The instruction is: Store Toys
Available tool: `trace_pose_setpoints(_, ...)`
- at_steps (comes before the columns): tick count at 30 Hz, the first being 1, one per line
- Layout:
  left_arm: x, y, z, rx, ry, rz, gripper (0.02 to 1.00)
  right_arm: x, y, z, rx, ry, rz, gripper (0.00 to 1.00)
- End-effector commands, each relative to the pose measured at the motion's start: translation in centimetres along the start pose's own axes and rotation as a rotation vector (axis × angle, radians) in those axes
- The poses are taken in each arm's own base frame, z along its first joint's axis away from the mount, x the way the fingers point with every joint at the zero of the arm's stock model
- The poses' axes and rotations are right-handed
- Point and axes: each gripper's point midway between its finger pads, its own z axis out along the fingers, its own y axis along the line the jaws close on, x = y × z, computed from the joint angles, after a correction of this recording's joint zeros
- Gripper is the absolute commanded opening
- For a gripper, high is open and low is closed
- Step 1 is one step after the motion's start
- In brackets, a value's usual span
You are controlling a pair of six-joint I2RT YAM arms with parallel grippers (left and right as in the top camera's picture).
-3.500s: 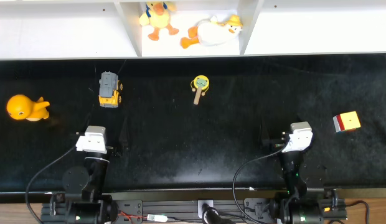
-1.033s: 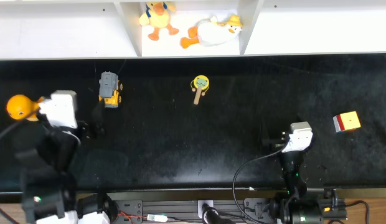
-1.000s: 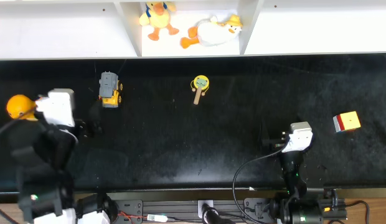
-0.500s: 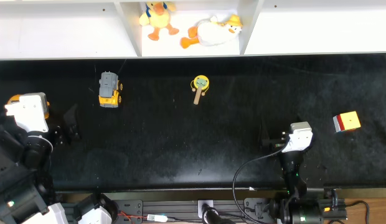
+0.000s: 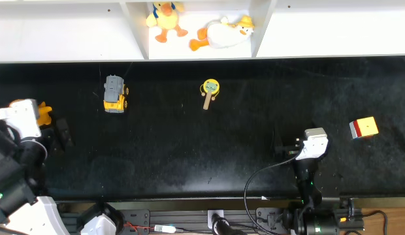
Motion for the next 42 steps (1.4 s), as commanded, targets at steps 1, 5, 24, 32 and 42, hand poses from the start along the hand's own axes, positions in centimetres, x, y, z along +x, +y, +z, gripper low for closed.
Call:
trace_pose_setpoints(1, -0.4, 1.2, -0.7, -0.045, -0.008, -0.012, 0.996, -0.1, 0.0, 0.0, -0.004, -0.01, 0.0, 0.996)
trace_pose_setpoints(5, -0.6, 2.1, -1.0, -0.072, -0.024, -0.031, 0.996, -0.1, 0.0, 0.0, -0.004, -0.01, 0.0, 0.993)
trace_pose_setpoints(24, -1.2, 3.8, -0.2, -0.095, -0.048, -0.251, 0.996, -0.1, 0.0, 0.0, -0.004, -0.01, 0.0, 0.996)
trace_pose_setpoints(32, -2.9, 7.4, 1.0, -0.235, -0.095, -0.228, 0.996, -0.1, 0.0, 0.0, -0.004, -0.01, 0.0, 0.996)
trace_pose_setpoints(42, -2.0, 9.0, 1.8, -0.308, -0.038, -0.203, 0.998, -0.1, 0.0, 0.0, -0.004, -0.01, 0.0, 0.996)
